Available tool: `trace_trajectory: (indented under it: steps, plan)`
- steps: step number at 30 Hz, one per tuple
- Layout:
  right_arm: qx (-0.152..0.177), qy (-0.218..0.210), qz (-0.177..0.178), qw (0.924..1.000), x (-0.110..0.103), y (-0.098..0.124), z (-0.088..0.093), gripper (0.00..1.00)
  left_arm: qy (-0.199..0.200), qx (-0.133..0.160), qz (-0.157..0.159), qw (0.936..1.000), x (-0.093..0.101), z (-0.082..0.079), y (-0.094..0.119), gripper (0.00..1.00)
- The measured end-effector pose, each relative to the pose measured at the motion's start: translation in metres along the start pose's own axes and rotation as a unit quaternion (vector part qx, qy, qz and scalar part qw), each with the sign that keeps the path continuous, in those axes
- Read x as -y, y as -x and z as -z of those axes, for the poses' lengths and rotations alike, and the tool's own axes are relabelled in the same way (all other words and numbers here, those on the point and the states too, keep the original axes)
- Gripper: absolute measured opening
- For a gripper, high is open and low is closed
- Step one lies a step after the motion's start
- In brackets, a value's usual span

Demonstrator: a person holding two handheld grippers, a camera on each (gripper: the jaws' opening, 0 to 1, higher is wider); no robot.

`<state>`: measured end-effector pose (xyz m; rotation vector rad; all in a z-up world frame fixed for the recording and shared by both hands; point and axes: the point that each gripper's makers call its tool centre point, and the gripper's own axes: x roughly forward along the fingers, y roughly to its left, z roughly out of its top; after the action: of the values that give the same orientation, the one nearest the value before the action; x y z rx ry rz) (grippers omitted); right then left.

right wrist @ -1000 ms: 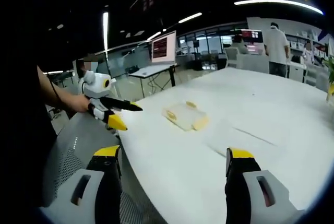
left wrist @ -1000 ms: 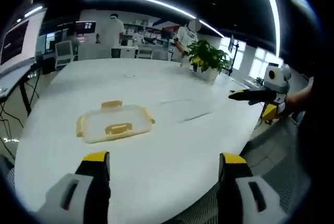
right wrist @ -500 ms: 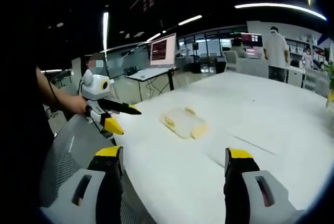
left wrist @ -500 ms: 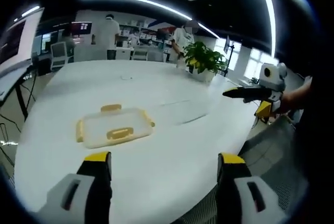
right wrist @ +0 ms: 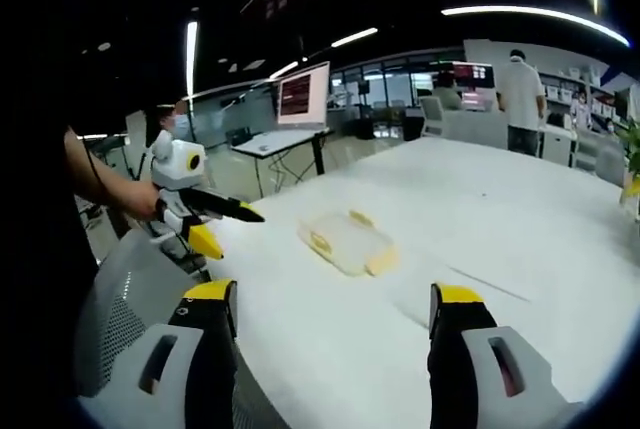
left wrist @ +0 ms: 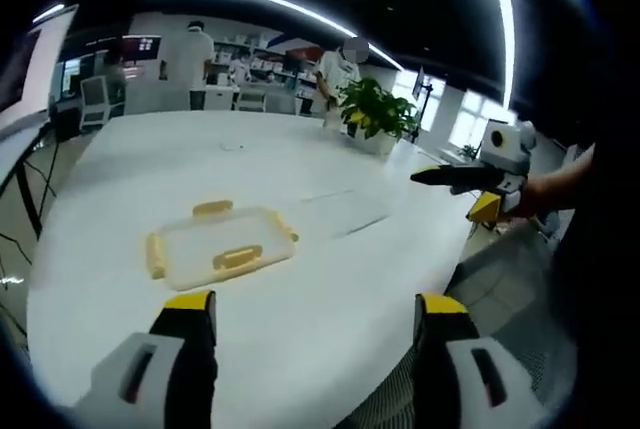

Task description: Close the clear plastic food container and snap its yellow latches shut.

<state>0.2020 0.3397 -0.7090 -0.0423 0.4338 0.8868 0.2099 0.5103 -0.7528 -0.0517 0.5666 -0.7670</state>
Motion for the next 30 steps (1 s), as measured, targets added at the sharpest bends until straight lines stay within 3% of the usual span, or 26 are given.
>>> trace_trajectory:
  steps: [22, 30]
  plan:
    - [0.002, -0.014, 0.06, 0.9981, -0.004, -0.023, -0.012, 0.75, -0.023, -0.018, 0.063, 0.9976, -0.031, 0.005, 0.009, 0.76]
    - [-0.005, -0.012, 0.06, 0.9981, -0.005, -0.029, -0.014, 0.76, -0.019, -0.029, 0.075, 0.9966, -0.038, 0.006, 0.007, 0.78]
